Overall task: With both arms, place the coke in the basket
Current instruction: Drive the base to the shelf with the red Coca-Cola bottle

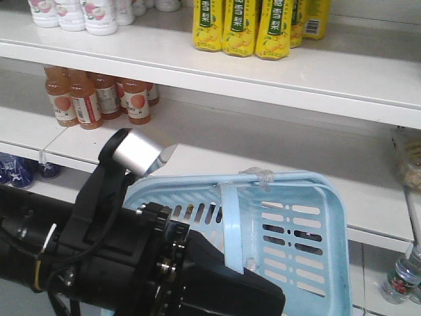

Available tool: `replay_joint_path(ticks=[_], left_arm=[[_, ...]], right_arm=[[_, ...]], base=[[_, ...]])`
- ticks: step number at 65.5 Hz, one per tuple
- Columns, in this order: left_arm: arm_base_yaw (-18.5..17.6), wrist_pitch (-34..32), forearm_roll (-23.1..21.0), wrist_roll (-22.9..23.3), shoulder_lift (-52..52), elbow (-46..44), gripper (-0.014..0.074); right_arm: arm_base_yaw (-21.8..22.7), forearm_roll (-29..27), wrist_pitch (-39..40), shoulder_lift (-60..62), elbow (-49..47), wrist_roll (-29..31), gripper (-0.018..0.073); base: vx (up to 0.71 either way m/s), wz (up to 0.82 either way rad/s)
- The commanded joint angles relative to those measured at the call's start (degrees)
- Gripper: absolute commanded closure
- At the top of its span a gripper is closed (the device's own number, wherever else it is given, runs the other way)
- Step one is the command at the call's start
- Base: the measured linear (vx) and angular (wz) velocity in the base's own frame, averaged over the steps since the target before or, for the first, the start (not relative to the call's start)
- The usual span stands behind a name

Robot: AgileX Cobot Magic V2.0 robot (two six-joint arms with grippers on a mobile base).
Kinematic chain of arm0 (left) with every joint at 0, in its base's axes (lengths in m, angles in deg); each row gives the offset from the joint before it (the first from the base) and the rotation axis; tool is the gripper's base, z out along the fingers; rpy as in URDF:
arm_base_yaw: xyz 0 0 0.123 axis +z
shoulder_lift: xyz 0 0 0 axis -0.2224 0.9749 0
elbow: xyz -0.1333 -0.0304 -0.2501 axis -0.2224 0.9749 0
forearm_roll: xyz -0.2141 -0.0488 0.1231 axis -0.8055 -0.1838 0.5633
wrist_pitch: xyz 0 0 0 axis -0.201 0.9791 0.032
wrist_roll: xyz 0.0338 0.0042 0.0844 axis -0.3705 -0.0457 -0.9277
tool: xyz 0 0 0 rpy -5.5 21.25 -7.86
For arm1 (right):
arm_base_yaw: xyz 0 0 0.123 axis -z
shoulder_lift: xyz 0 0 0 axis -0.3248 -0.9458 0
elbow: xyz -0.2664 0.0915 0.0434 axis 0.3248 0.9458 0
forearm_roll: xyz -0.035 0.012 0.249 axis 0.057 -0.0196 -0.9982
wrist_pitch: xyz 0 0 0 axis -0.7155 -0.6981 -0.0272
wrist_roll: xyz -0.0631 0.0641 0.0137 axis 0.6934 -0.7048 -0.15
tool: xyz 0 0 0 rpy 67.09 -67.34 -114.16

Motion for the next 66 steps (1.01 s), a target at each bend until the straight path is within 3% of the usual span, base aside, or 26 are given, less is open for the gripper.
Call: replay_joint_path(ticks=[1,33,66], left_arm=[[-0.2,-0.6,-4.7,-0.3,-1.8,-1.5,0.0603],[-0.2,-0.6,-4.7,-0.3,-1.8,-1.5,0.0603],[-0.2,-0.6,-4.7,-0.3,-1.8,-1.5,0.0603]], right_arm=[[0.3,0.5,4.2,1.1,0.6,0.4,0.0564],[0.3,0.5,4.2,1.1,0.6,0.4,0.0564],[0.3,0.5,4.2,1.1,0.6,0.4,0.0564]], base=[[0.08,0.28],[0.10,0.11],[0.12,-0.32]])
